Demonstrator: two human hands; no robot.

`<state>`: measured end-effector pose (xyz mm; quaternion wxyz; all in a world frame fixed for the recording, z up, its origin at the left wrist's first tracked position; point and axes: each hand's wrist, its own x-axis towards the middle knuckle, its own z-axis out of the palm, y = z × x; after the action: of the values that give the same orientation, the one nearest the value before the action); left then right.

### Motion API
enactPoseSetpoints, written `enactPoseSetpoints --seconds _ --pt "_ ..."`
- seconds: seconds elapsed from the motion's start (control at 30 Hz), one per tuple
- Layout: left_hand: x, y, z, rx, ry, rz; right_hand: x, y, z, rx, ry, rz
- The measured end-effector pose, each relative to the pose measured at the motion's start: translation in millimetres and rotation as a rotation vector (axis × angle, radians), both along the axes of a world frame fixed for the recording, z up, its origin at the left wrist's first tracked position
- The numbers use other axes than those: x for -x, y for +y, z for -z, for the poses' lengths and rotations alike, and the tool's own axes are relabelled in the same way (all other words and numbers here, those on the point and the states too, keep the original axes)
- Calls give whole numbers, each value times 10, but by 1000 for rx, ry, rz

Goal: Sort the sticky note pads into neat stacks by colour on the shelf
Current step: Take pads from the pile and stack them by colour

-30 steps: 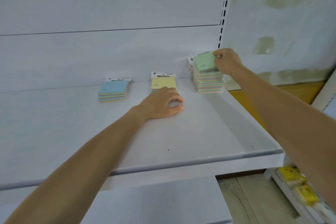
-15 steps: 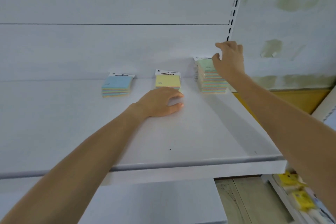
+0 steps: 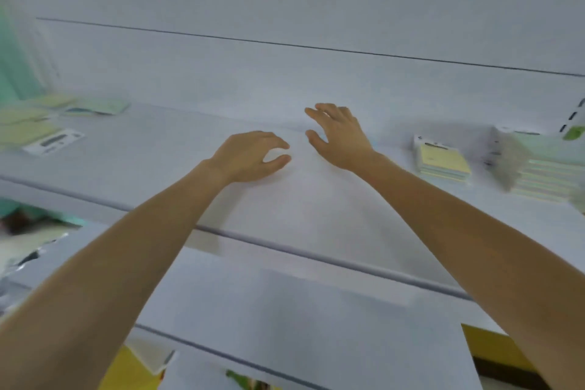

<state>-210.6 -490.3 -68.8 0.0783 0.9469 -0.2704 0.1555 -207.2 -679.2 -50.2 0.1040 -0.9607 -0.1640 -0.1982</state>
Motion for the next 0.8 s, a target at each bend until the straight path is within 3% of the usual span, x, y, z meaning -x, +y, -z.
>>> enactPoseSetpoints --seconds 0.2,0.43,0.8 --pt "15 1637 16 -29 12 -192 -221 1538 138 -40 79 -110" --pt "-163 3209 20 64 29 -358 -671 2899 264 -42 219 -198" --pt "-1084 4745 -29 86 17 -525 -1889 4301 259 -80 291 -211"
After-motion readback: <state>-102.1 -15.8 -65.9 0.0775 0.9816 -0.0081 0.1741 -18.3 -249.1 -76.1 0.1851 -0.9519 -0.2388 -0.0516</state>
